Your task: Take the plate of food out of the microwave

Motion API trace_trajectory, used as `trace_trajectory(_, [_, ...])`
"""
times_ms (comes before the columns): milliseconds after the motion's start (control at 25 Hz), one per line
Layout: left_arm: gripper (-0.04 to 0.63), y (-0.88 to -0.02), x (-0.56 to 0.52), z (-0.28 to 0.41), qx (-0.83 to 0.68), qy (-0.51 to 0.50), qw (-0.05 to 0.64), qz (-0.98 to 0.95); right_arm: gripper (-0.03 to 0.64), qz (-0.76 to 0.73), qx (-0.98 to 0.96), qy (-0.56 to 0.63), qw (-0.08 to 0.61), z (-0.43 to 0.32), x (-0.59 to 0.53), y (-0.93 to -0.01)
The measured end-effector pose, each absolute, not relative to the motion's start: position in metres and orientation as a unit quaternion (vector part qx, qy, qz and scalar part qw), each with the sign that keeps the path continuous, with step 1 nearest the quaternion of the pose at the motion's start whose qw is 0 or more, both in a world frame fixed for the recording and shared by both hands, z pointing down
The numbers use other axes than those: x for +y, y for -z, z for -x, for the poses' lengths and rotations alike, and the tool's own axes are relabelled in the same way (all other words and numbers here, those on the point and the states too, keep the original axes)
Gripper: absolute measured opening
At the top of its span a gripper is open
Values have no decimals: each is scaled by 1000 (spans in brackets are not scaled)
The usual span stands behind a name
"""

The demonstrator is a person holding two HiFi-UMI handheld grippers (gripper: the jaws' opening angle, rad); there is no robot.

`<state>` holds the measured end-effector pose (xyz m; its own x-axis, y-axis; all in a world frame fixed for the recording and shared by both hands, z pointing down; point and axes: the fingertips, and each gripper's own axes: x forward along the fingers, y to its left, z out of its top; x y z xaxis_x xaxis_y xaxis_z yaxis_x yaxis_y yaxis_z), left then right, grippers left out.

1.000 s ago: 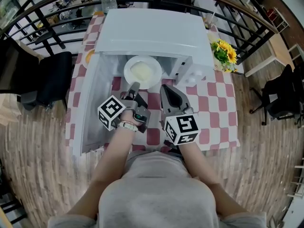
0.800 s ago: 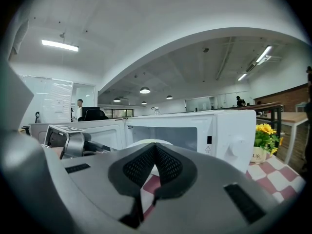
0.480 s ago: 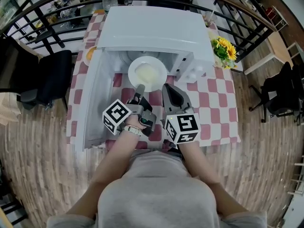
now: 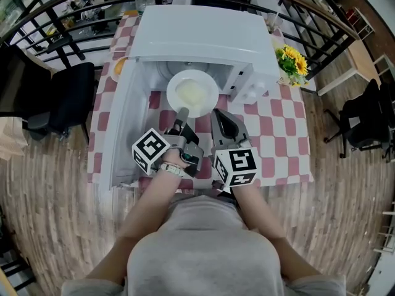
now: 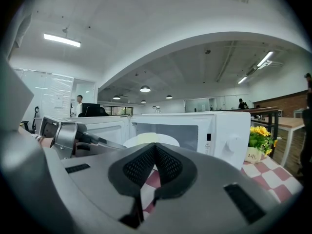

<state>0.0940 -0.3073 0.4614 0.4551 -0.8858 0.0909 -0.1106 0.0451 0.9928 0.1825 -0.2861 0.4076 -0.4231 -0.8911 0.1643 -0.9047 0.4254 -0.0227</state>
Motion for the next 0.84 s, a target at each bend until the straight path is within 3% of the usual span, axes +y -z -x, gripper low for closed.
trace_trajectory(840, [15,-449,-296,-104,-393,322,598,-620,25,-536,-840,-39,72,-185,-276,-403])
